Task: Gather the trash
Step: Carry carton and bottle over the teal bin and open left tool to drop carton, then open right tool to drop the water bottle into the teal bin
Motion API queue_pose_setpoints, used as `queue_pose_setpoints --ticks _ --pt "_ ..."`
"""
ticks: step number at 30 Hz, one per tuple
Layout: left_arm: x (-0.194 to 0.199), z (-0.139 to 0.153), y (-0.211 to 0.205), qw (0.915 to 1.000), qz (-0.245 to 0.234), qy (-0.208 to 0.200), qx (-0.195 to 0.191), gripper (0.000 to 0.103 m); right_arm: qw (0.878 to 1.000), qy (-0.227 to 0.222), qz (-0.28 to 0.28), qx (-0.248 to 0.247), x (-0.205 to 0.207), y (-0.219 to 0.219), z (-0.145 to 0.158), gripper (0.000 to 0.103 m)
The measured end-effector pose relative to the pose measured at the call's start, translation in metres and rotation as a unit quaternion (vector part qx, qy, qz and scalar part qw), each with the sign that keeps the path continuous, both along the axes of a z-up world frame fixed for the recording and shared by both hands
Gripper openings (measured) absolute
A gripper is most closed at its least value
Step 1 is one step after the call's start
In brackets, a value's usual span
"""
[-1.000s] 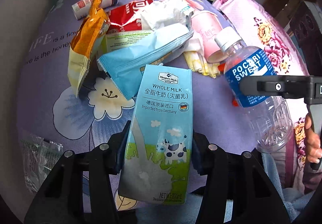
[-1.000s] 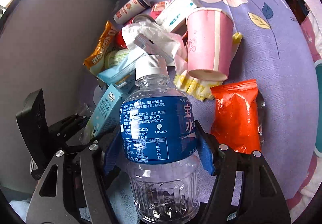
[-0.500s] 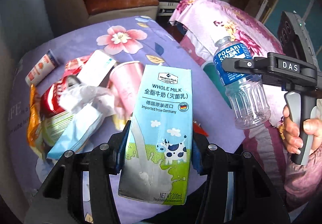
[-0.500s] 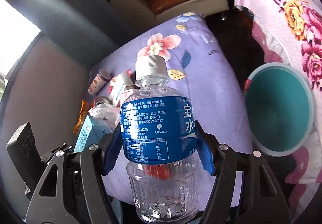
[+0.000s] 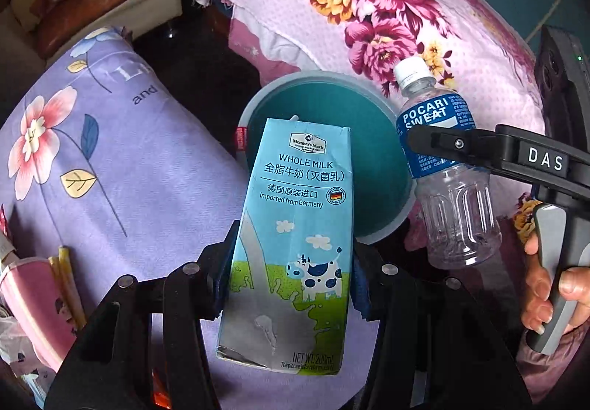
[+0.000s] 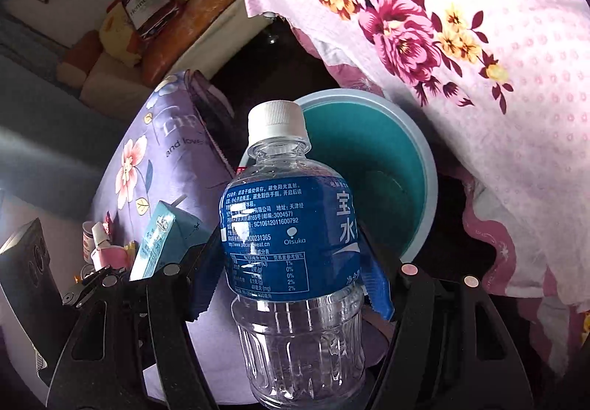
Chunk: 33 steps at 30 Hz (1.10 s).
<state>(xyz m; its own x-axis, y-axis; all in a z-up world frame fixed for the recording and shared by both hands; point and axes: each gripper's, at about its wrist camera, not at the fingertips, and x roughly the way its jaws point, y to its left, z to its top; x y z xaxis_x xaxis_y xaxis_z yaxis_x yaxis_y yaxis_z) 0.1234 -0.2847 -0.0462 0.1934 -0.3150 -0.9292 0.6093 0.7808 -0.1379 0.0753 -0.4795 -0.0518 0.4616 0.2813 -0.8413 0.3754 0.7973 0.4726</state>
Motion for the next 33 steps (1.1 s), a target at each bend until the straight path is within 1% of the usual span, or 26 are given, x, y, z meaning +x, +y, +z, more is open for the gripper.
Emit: queue_pose_setpoints --ticks 4,5,7,8,10,14,16,20,24,26,29,33 --pt "0.010 -0.017 -0.025 0.9998 -0.005 0.020 0.005 0.054 1.000 0.021 -0.007 0.008 0.005 -0.015 -0.019 0.064" --pt "0.013 -0.020 -0.029 0.9997 -0.005 0.024 0.005 0.059 1.000 0.026 -0.005 0.010 0.007 -0.016 -0.023 0.064" --pt "0.014 -0.025 -0.031 0.9996 -0.004 0.027 0.006 0.074 0.999 0.035 -0.001 0.012 0.011 -0.018 -0.030 0.064" --pt "0.015 -0.027 -0.030 0.9996 -0.003 0.025 0.009 0.076 0.999 0.040 0.000 0.014 0.013 -0.017 -0.033 0.064" --pt "0.017 -0.030 -0.029 0.9995 -0.001 0.029 0.010 0.076 0.999 0.048 0.003 0.019 0.018 -0.017 -0.039 0.064" --pt "0.023 -0.028 -0.016 0.9993 0.011 0.036 -0.006 0.077 0.997 0.068 0.012 0.021 0.029 -0.014 -0.049 0.064" --pt "0.026 -0.025 -0.008 0.9991 0.023 0.032 -0.013 0.082 0.996 0.081 0.017 0.022 0.033 -0.010 -0.056 0.064" --pt "0.031 -0.015 0.015 0.9976 0.048 0.032 -0.038 0.084 0.994 0.104 0.026 0.018 0.041 -0.003 -0.066 0.064" --pt "0.033 -0.007 0.037 0.9954 0.074 0.028 -0.054 0.088 0.991 0.125 0.035 0.016 0.044 0.005 -0.075 0.065" --pt "0.032 -0.003 0.047 0.9947 0.081 0.026 -0.059 0.089 0.991 0.125 0.034 0.020 0.042 0.008 -0.076 0.069" --pt "0.029 0.002 0.060 0.9937 0.088 0.025 -0.064 0.089 0.992 0.118 0.032 0.017 0.036 0.014 -0.070 0.073" --pt "0.019 0.007 0.077 0.9925 0.096 0.025 -0.072 0.089 0.993 0.112 0.035 0.012 0.028 0.025 -0.058 0.073"
